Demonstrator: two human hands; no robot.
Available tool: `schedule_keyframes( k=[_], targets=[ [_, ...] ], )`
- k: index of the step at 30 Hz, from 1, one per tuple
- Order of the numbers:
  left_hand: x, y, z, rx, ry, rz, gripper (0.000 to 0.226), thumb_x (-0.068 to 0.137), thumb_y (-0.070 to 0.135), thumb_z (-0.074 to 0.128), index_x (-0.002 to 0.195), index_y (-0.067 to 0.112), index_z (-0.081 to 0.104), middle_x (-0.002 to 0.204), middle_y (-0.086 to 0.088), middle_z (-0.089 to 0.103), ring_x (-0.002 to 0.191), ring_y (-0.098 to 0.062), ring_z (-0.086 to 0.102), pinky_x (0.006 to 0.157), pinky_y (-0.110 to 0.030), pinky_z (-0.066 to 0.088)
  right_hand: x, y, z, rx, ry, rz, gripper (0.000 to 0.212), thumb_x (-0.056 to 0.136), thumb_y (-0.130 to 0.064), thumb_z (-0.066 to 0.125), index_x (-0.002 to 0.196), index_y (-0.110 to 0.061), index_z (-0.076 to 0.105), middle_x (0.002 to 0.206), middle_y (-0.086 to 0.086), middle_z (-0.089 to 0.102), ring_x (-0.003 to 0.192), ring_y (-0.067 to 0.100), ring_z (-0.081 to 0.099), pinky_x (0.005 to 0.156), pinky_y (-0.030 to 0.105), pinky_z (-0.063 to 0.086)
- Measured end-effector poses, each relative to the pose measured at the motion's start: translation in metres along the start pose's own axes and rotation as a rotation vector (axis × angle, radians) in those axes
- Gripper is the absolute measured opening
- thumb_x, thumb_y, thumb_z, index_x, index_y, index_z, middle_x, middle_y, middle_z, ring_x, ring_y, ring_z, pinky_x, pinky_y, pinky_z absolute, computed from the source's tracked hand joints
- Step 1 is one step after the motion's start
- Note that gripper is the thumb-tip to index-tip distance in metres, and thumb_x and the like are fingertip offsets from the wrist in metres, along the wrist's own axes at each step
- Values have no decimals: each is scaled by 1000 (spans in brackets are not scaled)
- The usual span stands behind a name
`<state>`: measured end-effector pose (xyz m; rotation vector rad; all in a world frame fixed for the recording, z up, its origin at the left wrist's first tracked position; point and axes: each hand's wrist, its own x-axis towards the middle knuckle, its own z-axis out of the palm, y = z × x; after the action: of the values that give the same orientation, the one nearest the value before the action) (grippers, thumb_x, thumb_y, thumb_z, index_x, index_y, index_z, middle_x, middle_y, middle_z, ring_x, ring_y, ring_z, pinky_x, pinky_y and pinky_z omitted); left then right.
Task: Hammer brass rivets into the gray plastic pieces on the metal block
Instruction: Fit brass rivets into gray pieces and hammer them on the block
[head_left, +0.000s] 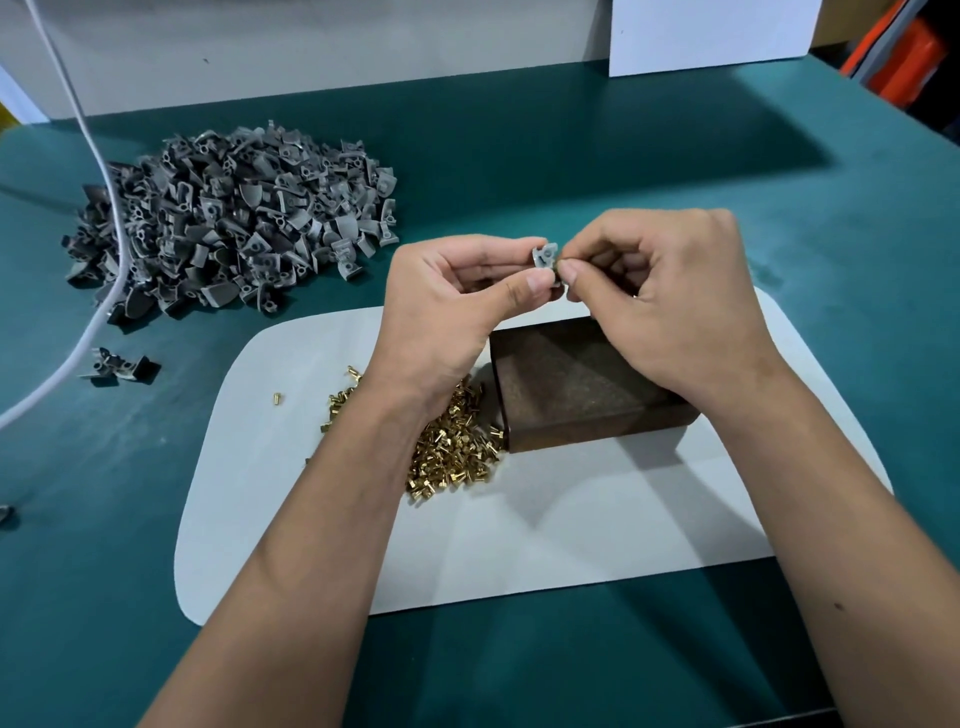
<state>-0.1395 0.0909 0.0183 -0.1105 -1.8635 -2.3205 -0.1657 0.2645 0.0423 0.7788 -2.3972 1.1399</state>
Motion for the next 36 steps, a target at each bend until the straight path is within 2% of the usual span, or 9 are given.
schedule_keyframes(
  k=[8, 18, 26, 30, 33, 36],
  targets=[
    [-1, 0, 0, 16, 2, 6, 19, 78, -12, 77, 93, 0, 74, 81, -12, 78, 77, -27, 77, 81, -37, 64, 0, -3, -1, 8, -10, -13, 8, 87, -12, 70, 83, -10, 77, 70, -4, 72, 66, 14, 70, 65, 41, 57],
    [-2, -1, 4, 20, 12, 15, 19, 77, -14, 77, 92, -2, 74, 78, -10, 77, 75, -23, 75, 73, -28, 62, -3, -2, -3, -31, 9, -47, 8, 86, -11, 70, 81, -11, 75, 68, -5, 71, 63, 12, 69, 62, 39, 56],
    [-3, 0, 3, 100, 4, 34, 20, 76, -11, 81, 89, 4, 75, 77, -7, 78, 74, -20, 75, 75, -30, 62, -4, -2, -1, -59, 11, -53, 7, 86, -11, 71, 82, -11, 77, 67, -4, 70, 62, 13, 67, 63, 37, 54],
    [-1, 5, -1, 97, -49, 74, 23, 78, -9, 79, 97, 2, 73, 78, -6, 77, 78, -22, 75, 78, -33, 61, -2, 1, -5, 36, -24, -50, 11, 91, -12, 67, 85, -11, 76, 69, -7, 70, 63, 12, 67, 63, 38, 55],
    [-2, 7, 0, 87, -57, 80, 30, 80, -8, 78, 108, 3, 71, 76, -2, 75, 77, -19, 73, 80, -33, 60, -2, 5, -10, 143, -46, 9, 18, 96, -13, 60, 87, -10, 76, 68, -9, 68, 59, 15, 64, 57, 32, 50],
    [-3, 8, 1, 79, -54, 82, 25, 80, -5, 79, 102, 6, 73, 85, -8, 78, 85, -26, 76, 83, -36, 61, -2, 5, -14, 238, -35, 68, 22, 100, -15, 55, 92, -11, 76, 73, -4, 70, 59, 16, 63, 57, 21, 45]
  ],
)
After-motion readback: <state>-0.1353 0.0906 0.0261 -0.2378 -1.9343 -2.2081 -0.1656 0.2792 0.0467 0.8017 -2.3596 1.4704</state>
